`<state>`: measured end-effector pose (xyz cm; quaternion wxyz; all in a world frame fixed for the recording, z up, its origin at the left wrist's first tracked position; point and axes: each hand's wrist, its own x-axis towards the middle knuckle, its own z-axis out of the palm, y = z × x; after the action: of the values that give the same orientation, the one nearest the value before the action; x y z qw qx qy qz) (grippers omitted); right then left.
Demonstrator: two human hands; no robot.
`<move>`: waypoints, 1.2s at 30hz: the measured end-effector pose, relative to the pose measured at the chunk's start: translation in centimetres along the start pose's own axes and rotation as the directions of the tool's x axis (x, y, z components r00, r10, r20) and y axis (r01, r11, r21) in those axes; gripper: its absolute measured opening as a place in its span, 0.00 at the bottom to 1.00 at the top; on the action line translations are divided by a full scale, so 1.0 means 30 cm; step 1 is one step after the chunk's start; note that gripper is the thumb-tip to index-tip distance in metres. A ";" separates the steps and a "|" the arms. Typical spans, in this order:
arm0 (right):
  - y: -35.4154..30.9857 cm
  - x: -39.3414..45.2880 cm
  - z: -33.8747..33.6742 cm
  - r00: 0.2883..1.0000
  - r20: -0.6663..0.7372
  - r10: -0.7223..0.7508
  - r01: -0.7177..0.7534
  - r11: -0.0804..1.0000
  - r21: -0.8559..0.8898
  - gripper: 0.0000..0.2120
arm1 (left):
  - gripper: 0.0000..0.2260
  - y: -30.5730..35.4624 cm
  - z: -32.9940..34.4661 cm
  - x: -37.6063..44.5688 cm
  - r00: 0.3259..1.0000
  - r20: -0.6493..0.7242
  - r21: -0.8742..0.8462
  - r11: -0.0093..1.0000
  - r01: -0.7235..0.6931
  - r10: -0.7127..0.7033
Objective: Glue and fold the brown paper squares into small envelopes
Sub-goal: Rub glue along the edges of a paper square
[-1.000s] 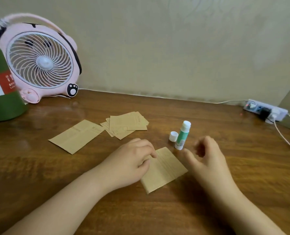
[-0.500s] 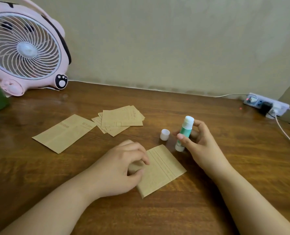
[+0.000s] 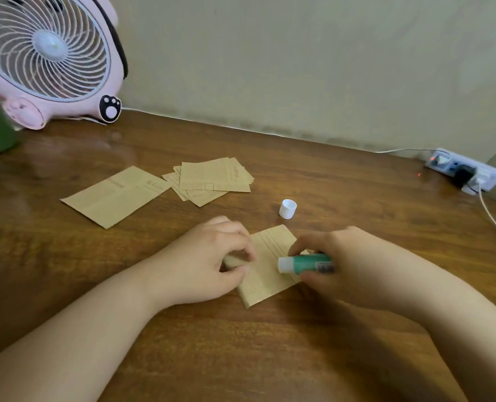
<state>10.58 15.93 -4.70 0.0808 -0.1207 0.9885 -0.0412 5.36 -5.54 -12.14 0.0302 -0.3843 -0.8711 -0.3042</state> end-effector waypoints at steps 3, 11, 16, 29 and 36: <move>-0.040 0.025 -0.013 1.000 -0.009 -0.020 0.019 0.997 -0.078 0.12 | 0.11 0.000 -0.003 -0.005 1.000 0.013 0.001 1.000 0.020 -0.020; -0.043 0.045 -0.027 0.999 -0.049 0.004 0.001 0.995 0.104 0.10 | 0.17 0.002 -0.006 -0.001 0.996 0.076 0.058 0.997 0.042 -0.047; -0.025 0.081 0.012 0.977 -0.173 0.124 -0.032 0.890 0.455 0.10 | 0.25 0.005 -0.005 -0.004 0.988 0.124 0.106 0.992 0.075 -0.087; 0.041 0.093 0.132 0.988 -0.151 0.011 0.094 0.738 0.668 0.07 | 0.34 0.002 0.002 0.003 0.970 0.188 0.216 0.970 0.115 -0.157; 0.057 0.083 0.147 0.978 -0.190 0.081 0.131 0.465 0.876 0.03 | 0.38 0.012 0.010 0.022 0.989 0.100 0.222 0.971 0.084 -0.108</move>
<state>8.54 16.70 -9.57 0.0287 -0.0710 0.8252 -0.5597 5.18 -4.77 -12.01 0.0087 -0.3526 -0.9170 -0.1864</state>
